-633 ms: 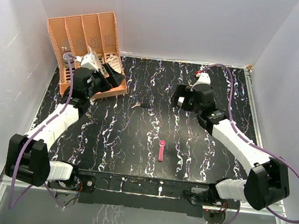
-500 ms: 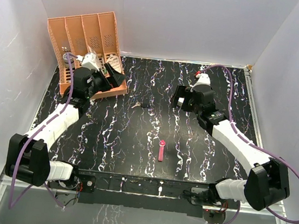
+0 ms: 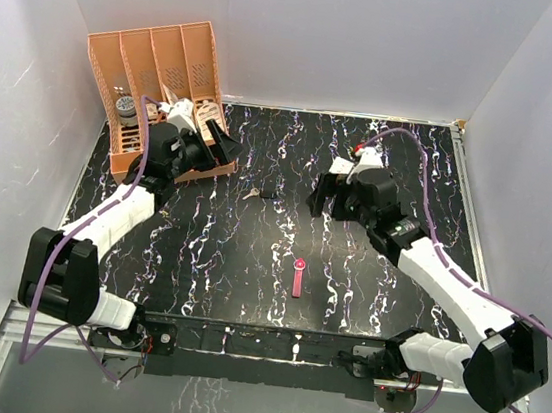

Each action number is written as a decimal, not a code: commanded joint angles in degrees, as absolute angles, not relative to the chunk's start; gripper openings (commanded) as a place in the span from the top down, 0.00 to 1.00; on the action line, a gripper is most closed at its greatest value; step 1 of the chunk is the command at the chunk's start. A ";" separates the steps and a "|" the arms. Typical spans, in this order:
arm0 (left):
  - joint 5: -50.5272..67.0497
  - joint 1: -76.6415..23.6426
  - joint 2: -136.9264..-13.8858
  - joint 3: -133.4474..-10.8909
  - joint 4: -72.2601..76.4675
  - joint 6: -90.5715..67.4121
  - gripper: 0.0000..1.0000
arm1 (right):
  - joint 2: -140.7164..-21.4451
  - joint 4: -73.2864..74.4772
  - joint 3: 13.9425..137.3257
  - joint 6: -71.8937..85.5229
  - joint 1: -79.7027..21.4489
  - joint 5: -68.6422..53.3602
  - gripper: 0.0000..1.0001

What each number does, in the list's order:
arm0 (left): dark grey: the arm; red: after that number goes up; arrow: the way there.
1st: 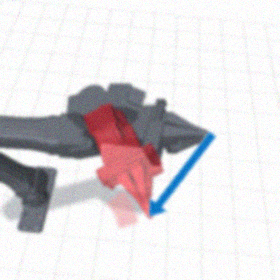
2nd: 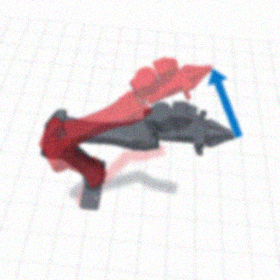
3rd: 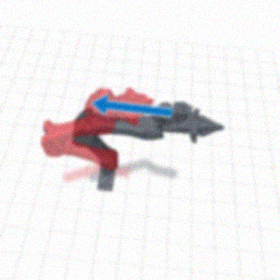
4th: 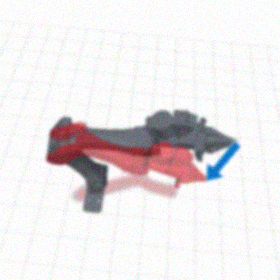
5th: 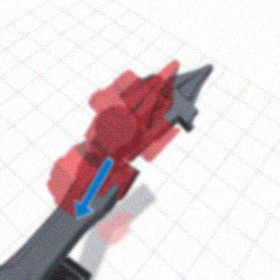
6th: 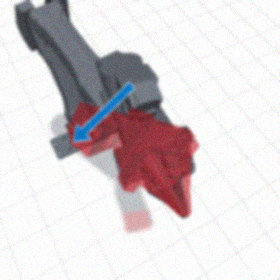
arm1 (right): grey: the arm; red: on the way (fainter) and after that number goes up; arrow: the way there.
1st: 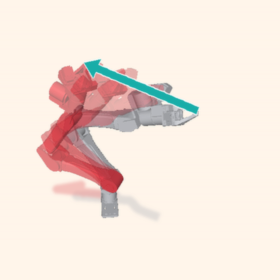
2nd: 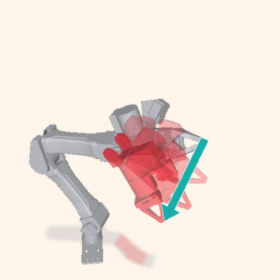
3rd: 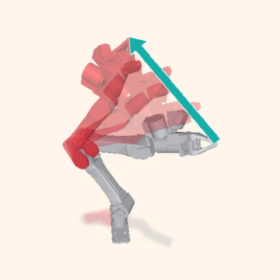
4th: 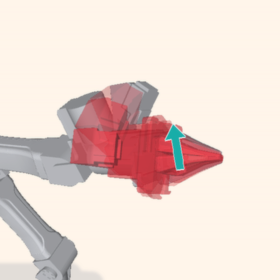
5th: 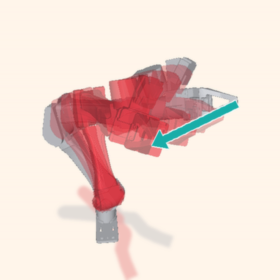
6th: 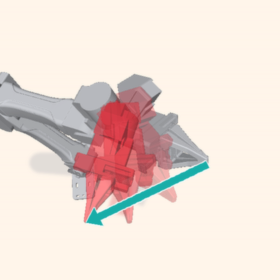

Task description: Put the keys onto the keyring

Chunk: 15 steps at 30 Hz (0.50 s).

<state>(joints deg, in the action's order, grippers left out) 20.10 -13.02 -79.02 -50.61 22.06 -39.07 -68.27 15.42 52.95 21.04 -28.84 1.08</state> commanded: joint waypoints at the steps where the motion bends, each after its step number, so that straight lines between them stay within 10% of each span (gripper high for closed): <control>1: 14.70 -14.62 -76.54 -53.34 17.26 -36.82 0.01 | -65.10 16.87 48.91 23.25 -32.06 0.84 0.02; 15: 13.63 -14.90 -75.68 -54.72 14.20 -36.38 0.01 | -63.14 23.91 45.54 29.14 -41.79 8.63 0.04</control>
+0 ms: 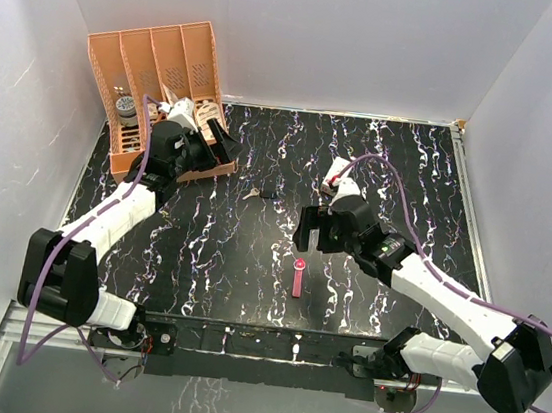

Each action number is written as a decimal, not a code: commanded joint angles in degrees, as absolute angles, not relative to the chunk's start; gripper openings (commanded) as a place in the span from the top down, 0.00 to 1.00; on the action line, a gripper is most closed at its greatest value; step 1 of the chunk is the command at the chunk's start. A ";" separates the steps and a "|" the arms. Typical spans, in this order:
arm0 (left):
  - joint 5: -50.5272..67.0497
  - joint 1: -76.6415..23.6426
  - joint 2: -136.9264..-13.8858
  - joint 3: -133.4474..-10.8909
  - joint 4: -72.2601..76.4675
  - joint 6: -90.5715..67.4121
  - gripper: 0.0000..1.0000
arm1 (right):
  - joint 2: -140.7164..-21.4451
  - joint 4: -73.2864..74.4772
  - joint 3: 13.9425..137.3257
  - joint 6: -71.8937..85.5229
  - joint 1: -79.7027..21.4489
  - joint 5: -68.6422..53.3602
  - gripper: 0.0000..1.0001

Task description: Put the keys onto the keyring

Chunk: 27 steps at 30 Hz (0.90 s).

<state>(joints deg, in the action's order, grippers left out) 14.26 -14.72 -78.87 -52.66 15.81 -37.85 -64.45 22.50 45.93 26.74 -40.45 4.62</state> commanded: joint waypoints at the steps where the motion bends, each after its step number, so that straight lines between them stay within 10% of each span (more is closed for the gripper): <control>1: 13.66 -14.94 -75.53 -54.98 13.60 -36.24 0.01 | -62.81 24.19 45.00 29.62 -42.15 9.27 0.04; 27: 12.92 -16.58 -78.13 -56.13 11.87 -33.98 0.06 | -77.10 19.01 39.75 44.72 -55.26 14.12 0.37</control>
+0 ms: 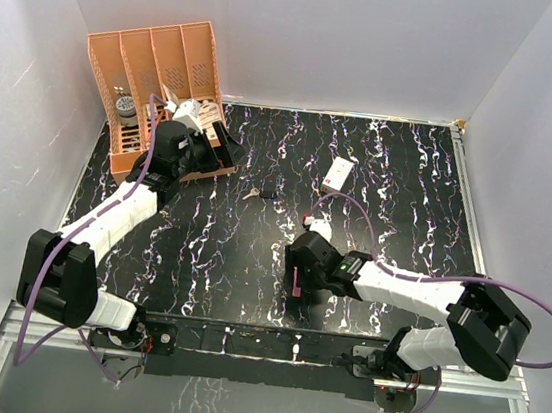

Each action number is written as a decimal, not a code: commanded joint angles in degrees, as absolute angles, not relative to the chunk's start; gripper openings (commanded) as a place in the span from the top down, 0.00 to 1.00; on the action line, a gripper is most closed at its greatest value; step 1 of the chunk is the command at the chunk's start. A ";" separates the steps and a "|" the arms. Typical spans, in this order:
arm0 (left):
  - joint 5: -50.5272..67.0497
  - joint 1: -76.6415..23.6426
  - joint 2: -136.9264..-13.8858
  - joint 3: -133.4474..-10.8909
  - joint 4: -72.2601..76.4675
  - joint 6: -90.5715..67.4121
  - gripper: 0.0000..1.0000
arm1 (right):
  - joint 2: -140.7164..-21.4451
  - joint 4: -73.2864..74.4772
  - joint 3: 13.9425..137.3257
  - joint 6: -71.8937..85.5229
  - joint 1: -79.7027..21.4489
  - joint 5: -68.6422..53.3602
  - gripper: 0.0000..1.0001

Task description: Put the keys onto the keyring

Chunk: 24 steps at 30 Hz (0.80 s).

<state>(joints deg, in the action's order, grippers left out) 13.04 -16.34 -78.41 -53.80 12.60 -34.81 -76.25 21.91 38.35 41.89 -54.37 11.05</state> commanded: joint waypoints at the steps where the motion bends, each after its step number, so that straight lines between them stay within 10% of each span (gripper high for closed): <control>1: 12.92 -16.53 -78.13 -56.11 11.87 -33.98 0.06 | -77.42 19.18 39.85 44.84 -55.48 14.39 0.39; 24: 13.56 -16.65 -80.39 -55.82 13.24 -34.38 0.06 | -77.83 26.02 47.68 43.04 -57.39 21.36 0.91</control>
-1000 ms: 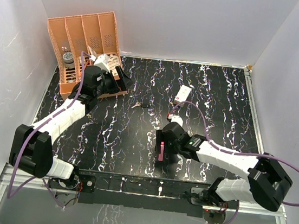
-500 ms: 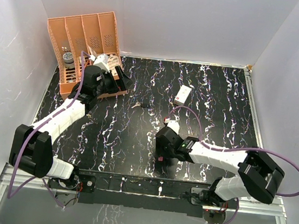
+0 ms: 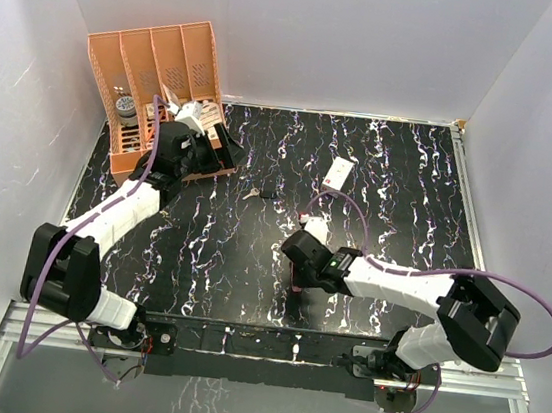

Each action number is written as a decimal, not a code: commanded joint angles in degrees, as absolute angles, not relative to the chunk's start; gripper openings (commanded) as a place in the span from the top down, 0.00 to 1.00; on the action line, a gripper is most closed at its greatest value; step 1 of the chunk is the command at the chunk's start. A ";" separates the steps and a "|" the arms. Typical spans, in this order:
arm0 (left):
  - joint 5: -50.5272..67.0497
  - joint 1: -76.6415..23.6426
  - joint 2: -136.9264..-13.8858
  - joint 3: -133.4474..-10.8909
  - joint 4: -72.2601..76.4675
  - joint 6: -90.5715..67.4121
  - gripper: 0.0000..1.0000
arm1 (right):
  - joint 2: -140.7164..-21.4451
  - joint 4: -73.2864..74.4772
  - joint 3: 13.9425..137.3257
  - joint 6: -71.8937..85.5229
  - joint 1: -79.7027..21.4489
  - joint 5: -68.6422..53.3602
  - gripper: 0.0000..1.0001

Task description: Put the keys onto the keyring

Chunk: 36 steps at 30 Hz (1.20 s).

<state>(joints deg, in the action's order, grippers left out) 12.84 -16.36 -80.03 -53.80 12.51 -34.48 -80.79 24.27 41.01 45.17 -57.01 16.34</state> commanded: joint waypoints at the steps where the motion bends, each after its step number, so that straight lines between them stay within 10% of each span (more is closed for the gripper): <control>1: 13.80 -16.64 -80.72 -55.89 13.47 -34.51 0.06 | -77.45 26.48 49.40 41.56 -57.39 22.19 0.91; 6: 14.34 -16.70 -81.52 -56.08 13.43 -34.33 0.06 | -78.94 29.85 59.02 33.35 -55.95 25.84 0.91; 19: 12.24 -16.72 -79.14 -56.51 10.16 -32.17 0.06 | -85.49 22.79 70.13 31.06 -33.87 -10.97 0.96; 36: 13.14 -16.75 -78.66 -55.41 11.46 -32.34 0.07 | -90.05 31.77 74.28 23.54 -34.01 -12.32 1.00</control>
